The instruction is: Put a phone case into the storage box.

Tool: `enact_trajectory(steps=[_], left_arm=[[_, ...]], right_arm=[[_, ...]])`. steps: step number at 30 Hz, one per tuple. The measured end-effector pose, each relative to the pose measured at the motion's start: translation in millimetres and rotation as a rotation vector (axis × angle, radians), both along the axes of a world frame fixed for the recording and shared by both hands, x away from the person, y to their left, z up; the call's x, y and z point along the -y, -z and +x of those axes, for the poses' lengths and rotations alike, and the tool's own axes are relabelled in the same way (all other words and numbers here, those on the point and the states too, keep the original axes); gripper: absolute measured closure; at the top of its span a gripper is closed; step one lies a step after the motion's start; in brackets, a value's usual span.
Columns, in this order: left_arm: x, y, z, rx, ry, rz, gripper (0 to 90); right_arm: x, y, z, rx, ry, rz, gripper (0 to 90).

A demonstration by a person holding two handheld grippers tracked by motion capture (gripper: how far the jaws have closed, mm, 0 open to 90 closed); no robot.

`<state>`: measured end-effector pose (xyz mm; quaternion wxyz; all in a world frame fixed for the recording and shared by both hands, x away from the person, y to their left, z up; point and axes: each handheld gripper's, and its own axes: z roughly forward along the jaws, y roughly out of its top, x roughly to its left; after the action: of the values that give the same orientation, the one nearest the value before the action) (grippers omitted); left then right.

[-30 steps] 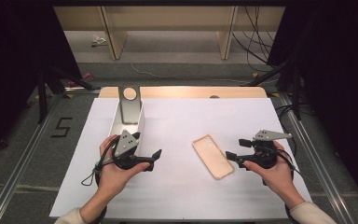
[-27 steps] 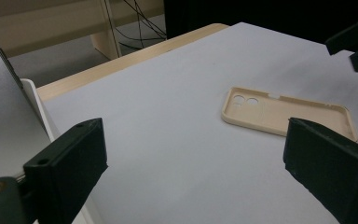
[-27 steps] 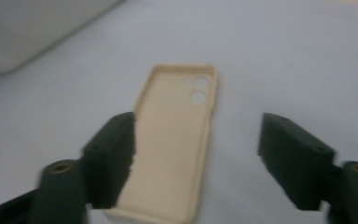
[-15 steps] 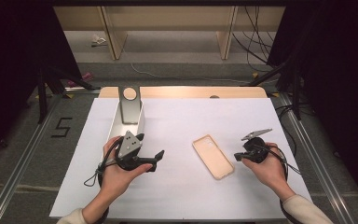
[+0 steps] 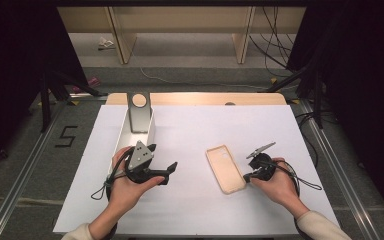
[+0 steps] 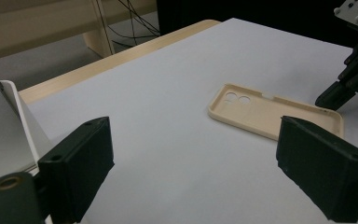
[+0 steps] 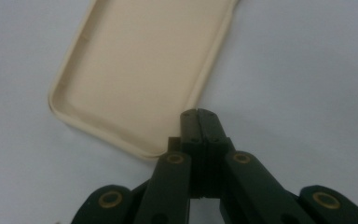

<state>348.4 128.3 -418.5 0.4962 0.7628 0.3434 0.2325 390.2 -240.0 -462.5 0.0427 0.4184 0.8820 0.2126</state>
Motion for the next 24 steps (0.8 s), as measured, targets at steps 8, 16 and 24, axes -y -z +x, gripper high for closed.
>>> enact_trajectory(steps=[8, 16, 24], left_arm=[[0.6, 1.0, 0.0, -0.003, 0.002, 0.001, 10.3], [0.2, 1.7, 0.0, -0.001, 0.002, -0.001, 10.8], [0.2, 3.8, 0.3, -0.004, 0.006, -0.003, 11.1]], right_arm=[[-13.5, 1.5, -3.3, 0.002, -0.042, 0.001, 90.0], [-18.0, 1.5, -4.3, 0.003, -0.055, -0.001, 90.0], [-25.0, 2.1, -5.2, 0.009, -0.078, -0.002, 90.0]])
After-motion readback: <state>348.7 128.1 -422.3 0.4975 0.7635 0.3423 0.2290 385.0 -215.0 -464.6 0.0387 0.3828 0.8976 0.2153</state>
